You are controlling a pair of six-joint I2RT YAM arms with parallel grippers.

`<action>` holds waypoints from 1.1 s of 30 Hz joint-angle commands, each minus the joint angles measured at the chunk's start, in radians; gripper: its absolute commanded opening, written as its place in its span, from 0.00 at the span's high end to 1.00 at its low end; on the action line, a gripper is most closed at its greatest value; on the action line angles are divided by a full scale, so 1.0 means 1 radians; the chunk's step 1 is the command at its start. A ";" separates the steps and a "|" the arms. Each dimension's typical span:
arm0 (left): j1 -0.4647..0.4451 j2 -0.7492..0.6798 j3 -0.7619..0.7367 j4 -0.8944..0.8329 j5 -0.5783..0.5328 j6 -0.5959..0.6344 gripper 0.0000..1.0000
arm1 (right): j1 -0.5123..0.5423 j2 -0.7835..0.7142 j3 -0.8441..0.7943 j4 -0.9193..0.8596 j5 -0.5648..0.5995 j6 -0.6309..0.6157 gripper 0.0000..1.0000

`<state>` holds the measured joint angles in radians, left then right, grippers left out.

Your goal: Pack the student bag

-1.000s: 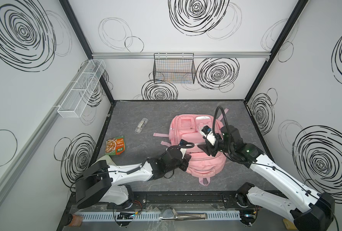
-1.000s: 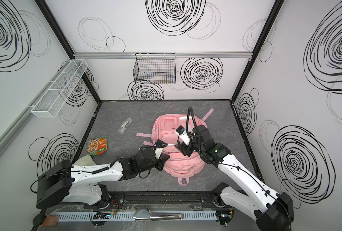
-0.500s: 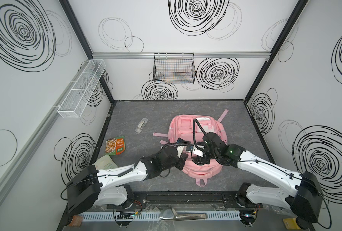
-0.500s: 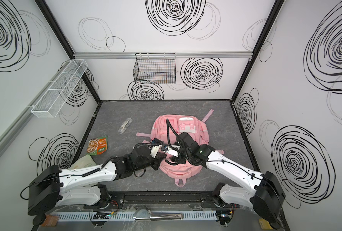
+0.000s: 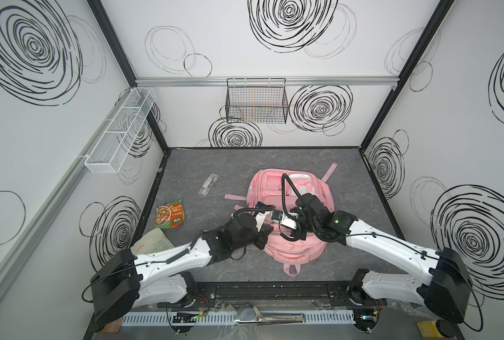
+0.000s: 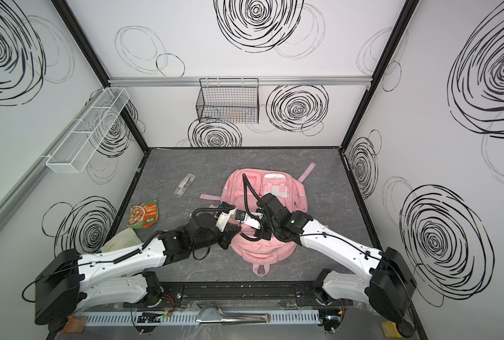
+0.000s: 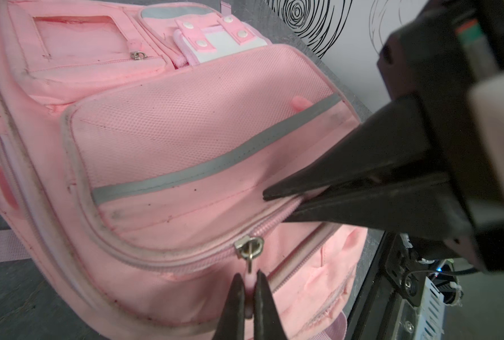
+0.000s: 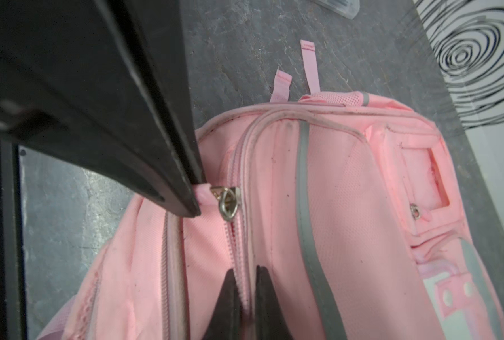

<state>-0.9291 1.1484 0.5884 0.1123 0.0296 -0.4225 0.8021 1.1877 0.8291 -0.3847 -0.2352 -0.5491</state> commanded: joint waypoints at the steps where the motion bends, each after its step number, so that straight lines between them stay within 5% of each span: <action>1: 0.043 -0.060 -0.012 0.038 -0.005 0.002 1.00 | -0.018 -0.064 -0.033 -0.001 0.046 0.017 1.00; 14: 0.256 0.032 0.005 -0.083 0.025 -0.098 1.00 | -0.017 -0.305 -0.196 0.164 0.007 0.028 1.00; 29: 0.329 0.189 0.122 -0.066 0.058 -0.091 1.00 | 0.007 -0.342 -0.225 0.189 -0.023 -0.009 1.00; 30: 0.332 0.176 0.127 -0.073 0.055 -0.081 0.91 | 0.008 -0.334 -0.218 0.195 -0.021 -0.009 0.99; 31: 0.335 0.160 0.133 -0.084 0.049 -0.069 0.80 | 0.009 -0.331 -0.216 0.207 -0.018 -0.004 0.89; 33: 0.349 0.121 0.151 -0.122 0.022 -0.039 0.61 | 0.009 -0.337 -0.217 0.252 -0.018 0.015 0.53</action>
<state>-0.6430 1.3159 0.7017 0.0517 0.1959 -0.4839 0.8001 0.8726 0.5755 -0.2230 -0.2287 -0.5373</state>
